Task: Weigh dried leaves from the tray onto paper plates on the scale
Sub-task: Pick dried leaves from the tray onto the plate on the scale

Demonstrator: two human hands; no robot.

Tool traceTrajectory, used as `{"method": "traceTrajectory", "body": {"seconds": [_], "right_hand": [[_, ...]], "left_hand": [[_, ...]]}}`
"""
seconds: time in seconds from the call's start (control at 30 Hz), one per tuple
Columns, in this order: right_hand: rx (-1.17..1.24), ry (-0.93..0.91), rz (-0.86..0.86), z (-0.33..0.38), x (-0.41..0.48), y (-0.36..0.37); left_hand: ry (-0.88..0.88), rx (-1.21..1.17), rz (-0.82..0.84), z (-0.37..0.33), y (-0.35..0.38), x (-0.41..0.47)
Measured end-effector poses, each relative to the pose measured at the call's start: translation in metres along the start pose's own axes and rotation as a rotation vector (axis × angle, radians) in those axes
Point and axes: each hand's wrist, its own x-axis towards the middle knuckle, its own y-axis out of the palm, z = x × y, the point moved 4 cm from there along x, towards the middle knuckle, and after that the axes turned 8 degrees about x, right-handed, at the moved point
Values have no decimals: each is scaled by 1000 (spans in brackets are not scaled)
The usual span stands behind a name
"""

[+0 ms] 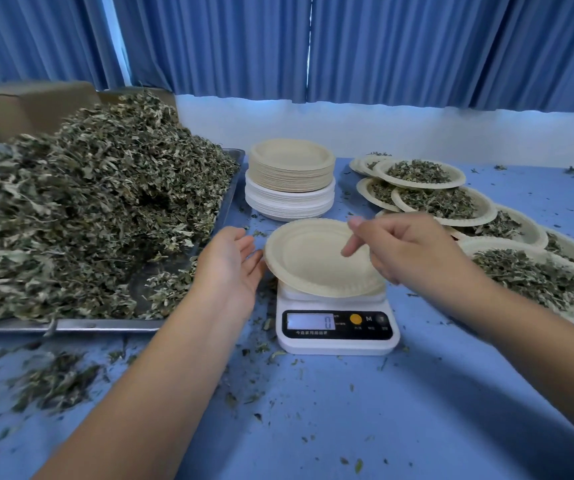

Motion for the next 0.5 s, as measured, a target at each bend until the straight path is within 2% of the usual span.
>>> {"method": "traceTrajectory", "body": {"seconds": [0.17, 0.37, 0.5], "right_hand": [[-212, -88, 213, 32, 57, 73], [-562, -251, 336, 40, 129, 155], [-739, -288, 417, 32, 166, 189]], "left_hand": [[-70, -157, 45, -7, -3, -3], [-75, -237, 43, -14, -8, 4], [-145, -292, 69, -15, -11, 7]]}}
